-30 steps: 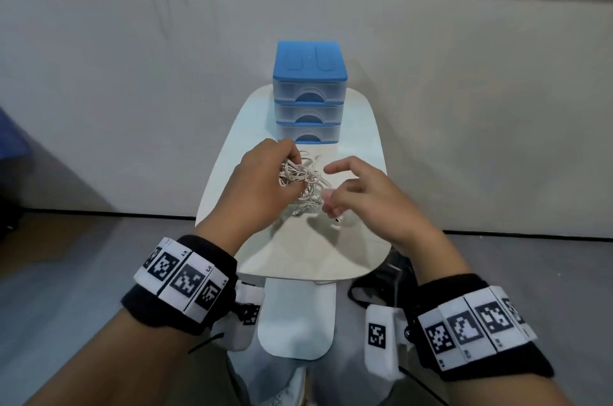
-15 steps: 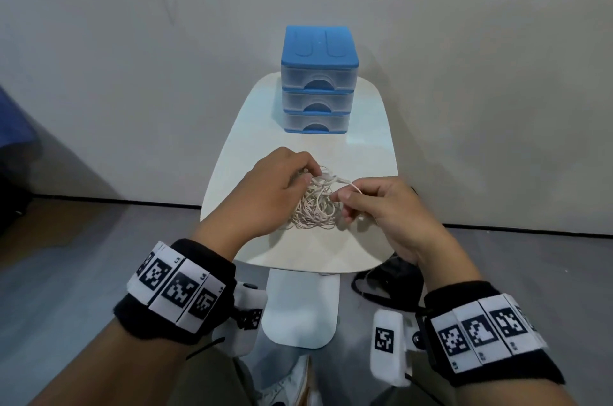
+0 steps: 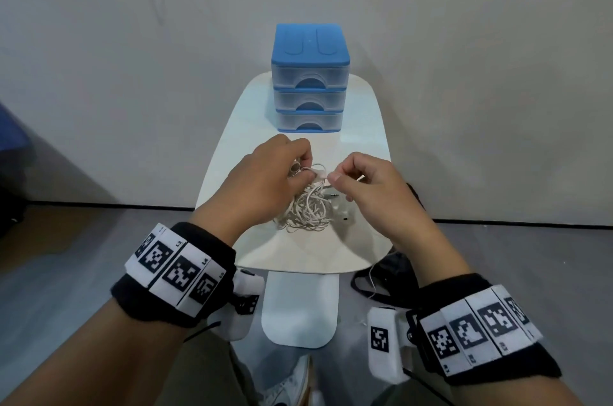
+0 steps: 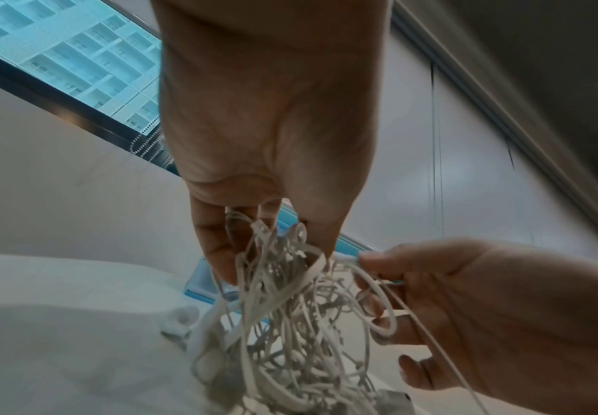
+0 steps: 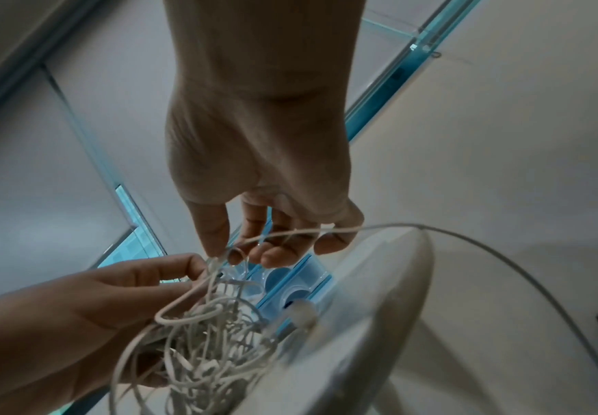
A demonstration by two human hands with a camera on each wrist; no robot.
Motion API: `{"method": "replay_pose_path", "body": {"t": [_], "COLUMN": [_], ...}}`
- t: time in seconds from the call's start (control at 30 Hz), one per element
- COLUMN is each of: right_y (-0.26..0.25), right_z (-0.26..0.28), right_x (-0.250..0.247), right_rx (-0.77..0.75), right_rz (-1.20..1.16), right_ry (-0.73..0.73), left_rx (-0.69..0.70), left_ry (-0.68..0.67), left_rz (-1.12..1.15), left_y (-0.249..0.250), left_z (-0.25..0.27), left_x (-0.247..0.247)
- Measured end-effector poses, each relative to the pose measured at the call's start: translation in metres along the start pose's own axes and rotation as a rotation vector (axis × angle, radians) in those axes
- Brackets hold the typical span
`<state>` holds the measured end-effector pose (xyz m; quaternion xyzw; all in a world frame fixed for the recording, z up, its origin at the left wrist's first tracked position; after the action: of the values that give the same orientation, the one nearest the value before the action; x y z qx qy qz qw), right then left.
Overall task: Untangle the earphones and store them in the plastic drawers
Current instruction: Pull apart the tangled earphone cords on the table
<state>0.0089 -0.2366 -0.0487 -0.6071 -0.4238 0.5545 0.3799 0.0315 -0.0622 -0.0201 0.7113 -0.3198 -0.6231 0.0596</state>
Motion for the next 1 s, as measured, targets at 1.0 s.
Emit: {"method": "replay_pose_path", "body": {"t": [1.0], "right_y": [-0.017], "right_z": [-0.005], "right_x": [-0.004], "right_rx": [0.065], "right_rz": [0.033], "right_ry": [-0.091], "left_rx": [0.059], "left_ry": [0.194], "left_rz": [0.063], "left_y": [0.005], "left_z": [-0.014], "left_x": [-0.032]}}
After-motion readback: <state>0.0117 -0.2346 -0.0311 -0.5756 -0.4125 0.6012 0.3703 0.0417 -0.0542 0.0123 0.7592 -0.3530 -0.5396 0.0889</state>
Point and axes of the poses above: each hand's wrist, its own z-axis away from the middle knuckle, its own x-axis out of the palm, y = z × x, the point moved 5 cm from there along -z, towards the middle knuckle, and after that the axes turned 2 degrees about y, right-handed, at the moved point
